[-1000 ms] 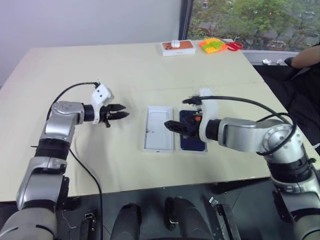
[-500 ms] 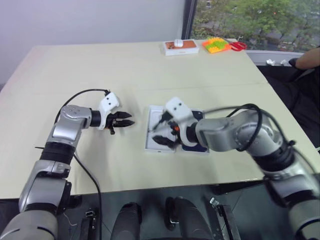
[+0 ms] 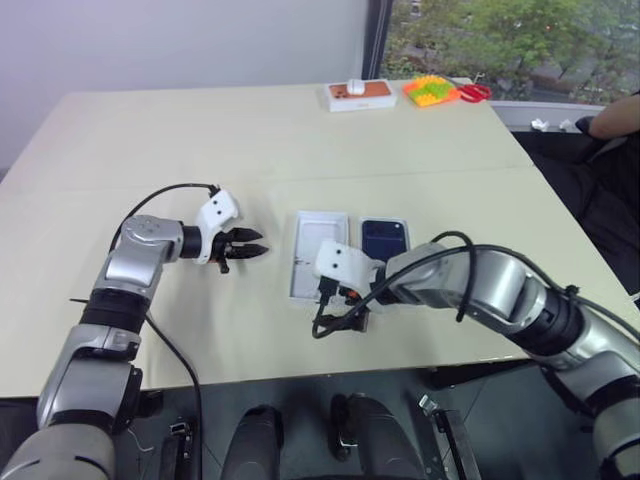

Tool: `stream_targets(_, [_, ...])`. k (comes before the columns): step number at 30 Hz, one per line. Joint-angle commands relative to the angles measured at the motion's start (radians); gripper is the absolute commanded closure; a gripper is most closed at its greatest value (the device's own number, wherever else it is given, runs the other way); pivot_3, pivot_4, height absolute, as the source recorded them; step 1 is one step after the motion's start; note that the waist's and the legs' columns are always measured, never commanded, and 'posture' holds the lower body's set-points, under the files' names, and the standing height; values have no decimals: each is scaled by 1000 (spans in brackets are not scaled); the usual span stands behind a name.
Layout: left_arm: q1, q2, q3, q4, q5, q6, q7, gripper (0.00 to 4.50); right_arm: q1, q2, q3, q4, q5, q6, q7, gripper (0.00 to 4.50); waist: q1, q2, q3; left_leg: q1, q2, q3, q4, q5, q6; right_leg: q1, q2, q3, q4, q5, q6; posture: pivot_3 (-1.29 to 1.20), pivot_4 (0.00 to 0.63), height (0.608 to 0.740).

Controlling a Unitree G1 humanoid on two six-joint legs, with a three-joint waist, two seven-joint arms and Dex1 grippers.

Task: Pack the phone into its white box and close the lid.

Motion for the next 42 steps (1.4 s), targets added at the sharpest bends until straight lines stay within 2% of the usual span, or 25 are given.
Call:
stream_targets(1, [3,5,26,-22,-16,-15,4,2807,6,28,8,14,-93,-41,44,810,0,0,0,0,0,0,1,0,0,0,0,0,0,0,0,0,150,740])
stream_targets(8, [11,12,43,-14,-25,-13,12,2807,114,47,-68,-19,-196,-161,94,4411,1,0,0,0,0,0,1,0,0,0,0,0,0,0,0,0,150,740])
stream_targets(11, [12,13,49,-15,-27,-8,17,2807,186,55,-133,-33,-219,-220,98,4464,2,0,0,0,-1,0,1,0,0,0,0,0,0,0,0,0,150,740])
stream_targets(15, [15,17,62,-12,-31,1,24,2807,344,103,-278,-68,-265,-440,52,4464,2,0,0,1,-1,0,1,0,0,2,0,0,0,0,0,0,150,740])
stream_targets(22, [7,-10,37,-11,-36,11,6,2807,501,275,-454,-59,-160,-530,61,4464,1,-1,0,5,-1,0,1,0,0,6,0,0,1,0,0,0,150,740])
stream_targets(26, [8,-43,11,-36,-39,16,-17,2807,539,368,-500,-43,-106,-537,76,4464,1,-1,0,6,-1,0,1,0,0,6,0,0,2,0,0,0,150,740])
stream_targets(34, [7,-99,10,-71,-64,56,-21,2807,586,465,-518,-23,-29,-509,105,4464,0,-1,0,6,-1,0,1,0,0,6,0,0,2,0,0,0,150,740])
stream_targets(42, [-36,-160,15,-56,-79,64,22,2807,607,496,-561,9,32,-465,103,4464,2,-1,0,6,-2,0,1,0,0,7,0,0,2,0,0,0,150,740])
